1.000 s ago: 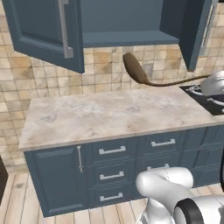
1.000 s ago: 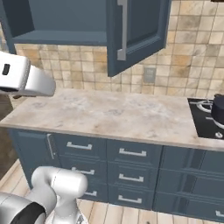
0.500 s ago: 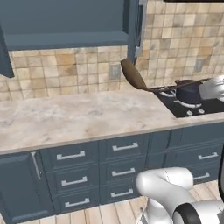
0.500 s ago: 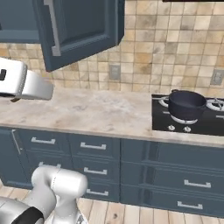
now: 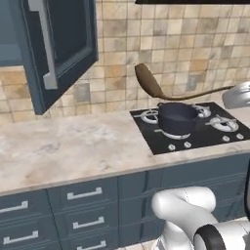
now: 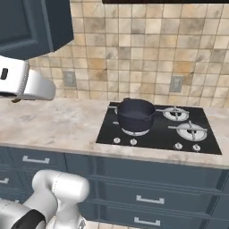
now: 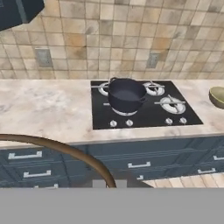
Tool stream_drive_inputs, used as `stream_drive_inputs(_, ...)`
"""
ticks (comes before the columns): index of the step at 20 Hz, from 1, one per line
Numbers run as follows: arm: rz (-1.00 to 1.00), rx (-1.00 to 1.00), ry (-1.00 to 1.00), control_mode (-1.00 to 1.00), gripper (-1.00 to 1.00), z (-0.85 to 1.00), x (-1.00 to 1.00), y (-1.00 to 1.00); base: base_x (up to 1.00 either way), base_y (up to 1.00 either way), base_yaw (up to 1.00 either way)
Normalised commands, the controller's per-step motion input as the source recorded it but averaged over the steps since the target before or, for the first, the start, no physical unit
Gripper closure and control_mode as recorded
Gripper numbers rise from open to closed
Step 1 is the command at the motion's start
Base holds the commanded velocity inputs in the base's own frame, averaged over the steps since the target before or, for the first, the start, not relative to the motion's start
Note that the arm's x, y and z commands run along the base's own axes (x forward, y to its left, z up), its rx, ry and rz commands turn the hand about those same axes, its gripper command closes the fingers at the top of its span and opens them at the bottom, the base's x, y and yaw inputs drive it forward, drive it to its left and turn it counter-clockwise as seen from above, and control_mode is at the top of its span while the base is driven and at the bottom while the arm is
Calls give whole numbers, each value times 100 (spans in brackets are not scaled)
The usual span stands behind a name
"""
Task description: Open the cabinet and move the ladle to the pot. Then close the cabinet.
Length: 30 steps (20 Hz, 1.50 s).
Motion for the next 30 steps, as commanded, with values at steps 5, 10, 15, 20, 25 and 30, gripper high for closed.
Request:
stream_drive_inputs(5,0,0,0,100,100,0,0,0,43,-100,0)
stream_drive_inputs(10,0,0,0,100,100,0,0,0,49,-100,0)
stream_drive_inputs(15,0,0,0,100,100,0,0,0,91,-72,0)
stream_drive_inputs(20,0,0,0,100,100,0,0,0,100,-6,0)
stream_drive_inputs(25,0,3,9,-100,100,-22,59,0,40,0,0)
stream_drive_inputs(30,0,2,15,-100,100,-55,100,2,0,0,0)
